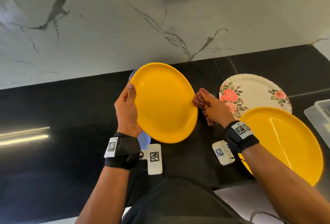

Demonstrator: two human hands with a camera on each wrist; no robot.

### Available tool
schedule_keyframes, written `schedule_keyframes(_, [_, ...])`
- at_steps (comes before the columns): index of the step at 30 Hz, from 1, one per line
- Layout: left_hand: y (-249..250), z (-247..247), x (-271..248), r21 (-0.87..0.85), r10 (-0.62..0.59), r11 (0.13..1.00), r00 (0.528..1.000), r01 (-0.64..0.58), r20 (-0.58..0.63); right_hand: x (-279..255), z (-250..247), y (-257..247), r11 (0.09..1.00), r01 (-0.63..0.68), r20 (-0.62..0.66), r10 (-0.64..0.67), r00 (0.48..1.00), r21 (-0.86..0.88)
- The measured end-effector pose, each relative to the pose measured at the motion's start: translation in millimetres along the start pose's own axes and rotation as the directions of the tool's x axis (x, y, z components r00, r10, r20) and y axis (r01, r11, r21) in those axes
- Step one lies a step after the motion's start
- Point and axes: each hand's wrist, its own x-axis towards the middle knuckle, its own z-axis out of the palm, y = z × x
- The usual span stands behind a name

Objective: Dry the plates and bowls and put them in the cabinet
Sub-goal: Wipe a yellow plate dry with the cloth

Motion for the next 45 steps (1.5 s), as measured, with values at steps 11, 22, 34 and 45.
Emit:
schedule_keyframes(11, [15, 24, -1, -0.057, -0.046, 0.998, 0.995, 0.041, -0.089, -91, 1, 17, 0.754, 0.637, -0.435, -0.525, 0.732, 0.162])
schedule_keyframes(22, [10, 48, 4, -0.214, -0.333, 0.912, 0.936, 0.351, 0.117, -111, 31, 15, 0.701, 0.573, -0.568, -0.699, 0.435, -0.424])
schedule_keyframes(34, [-9, 41, 7, -0.020, -0.386, 0.920, 0.914, 0.391, 0.128, -99, -2, 6, 0.674, 0.614, -0.505, -0.728, 0.463, -0.410])
schedule_keyframes(45, [31, 34, -13, 0.309, 0.026, 0.831, 0.586, -0.463, 0.810, -102, -103, -27, 0.720, 0.685, -0.259, -0.686, 0.680, -0.112])
